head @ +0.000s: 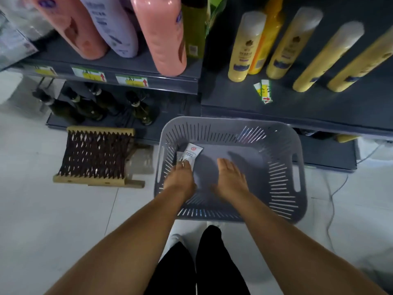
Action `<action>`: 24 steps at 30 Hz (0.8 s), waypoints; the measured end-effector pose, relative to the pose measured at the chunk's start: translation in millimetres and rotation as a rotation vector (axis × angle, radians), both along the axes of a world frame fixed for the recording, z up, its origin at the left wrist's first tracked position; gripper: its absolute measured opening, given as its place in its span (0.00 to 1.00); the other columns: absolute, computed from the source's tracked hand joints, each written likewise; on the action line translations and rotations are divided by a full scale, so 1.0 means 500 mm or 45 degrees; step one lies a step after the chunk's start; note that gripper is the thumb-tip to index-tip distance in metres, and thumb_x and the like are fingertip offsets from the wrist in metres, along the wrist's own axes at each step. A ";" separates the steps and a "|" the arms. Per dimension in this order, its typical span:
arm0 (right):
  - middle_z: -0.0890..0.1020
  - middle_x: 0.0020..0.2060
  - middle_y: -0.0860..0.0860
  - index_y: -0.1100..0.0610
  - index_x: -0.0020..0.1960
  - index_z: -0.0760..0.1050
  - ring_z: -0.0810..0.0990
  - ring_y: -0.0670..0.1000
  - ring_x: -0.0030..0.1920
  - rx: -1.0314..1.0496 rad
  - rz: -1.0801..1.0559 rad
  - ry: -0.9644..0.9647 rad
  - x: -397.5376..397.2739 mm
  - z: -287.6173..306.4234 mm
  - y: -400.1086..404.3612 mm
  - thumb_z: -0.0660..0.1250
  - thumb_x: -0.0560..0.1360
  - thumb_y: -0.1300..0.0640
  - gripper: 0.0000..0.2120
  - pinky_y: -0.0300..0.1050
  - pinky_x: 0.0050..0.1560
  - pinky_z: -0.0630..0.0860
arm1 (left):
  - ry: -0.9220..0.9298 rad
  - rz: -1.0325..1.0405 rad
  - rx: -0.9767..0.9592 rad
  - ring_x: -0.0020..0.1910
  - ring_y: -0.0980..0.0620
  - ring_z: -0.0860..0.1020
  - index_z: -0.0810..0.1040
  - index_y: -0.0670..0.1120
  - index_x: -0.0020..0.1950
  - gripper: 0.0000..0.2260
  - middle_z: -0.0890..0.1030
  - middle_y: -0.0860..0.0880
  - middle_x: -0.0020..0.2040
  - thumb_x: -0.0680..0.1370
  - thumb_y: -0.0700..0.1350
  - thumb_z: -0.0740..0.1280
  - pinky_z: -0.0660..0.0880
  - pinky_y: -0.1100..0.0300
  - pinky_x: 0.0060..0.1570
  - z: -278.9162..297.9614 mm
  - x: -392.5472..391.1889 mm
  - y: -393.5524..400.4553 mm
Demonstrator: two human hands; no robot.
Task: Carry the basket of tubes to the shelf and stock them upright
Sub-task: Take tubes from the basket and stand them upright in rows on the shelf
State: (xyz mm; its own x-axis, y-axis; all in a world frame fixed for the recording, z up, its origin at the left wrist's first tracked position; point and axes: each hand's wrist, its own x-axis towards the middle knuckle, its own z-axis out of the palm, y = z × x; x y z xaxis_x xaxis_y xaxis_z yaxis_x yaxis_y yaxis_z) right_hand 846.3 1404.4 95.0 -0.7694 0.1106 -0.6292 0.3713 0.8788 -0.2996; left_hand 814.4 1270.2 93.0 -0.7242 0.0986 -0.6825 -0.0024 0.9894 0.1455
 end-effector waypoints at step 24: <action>0.61 0.71 0.57 0.50 0.76 0.50 0.62 0.61 0.68 0.040 -0.157 -0.203 -0.082 -0.206 -0.019 0.67 0.76 0.59 0.36 0.60 0.65 0.69 | -0.125 0.194 -0.144 0.72 0.34 0.58 0.45 0.44 0.77 0.36 0.49 0.34 0.75 0.77 0.40 0.65 0.67 0.42 0.67 -0.198 -0.018 0.035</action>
State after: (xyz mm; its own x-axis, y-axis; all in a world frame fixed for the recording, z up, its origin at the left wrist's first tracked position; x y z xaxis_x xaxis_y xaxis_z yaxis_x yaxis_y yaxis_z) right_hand 805.5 1395.1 -8.0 -0.6398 0.2192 -0.7366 0.5175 0.8315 -0.2020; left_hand 805.2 1287.5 -5.9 -0.6546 -0.0880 -0.7509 -0.1616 0.9865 0.0252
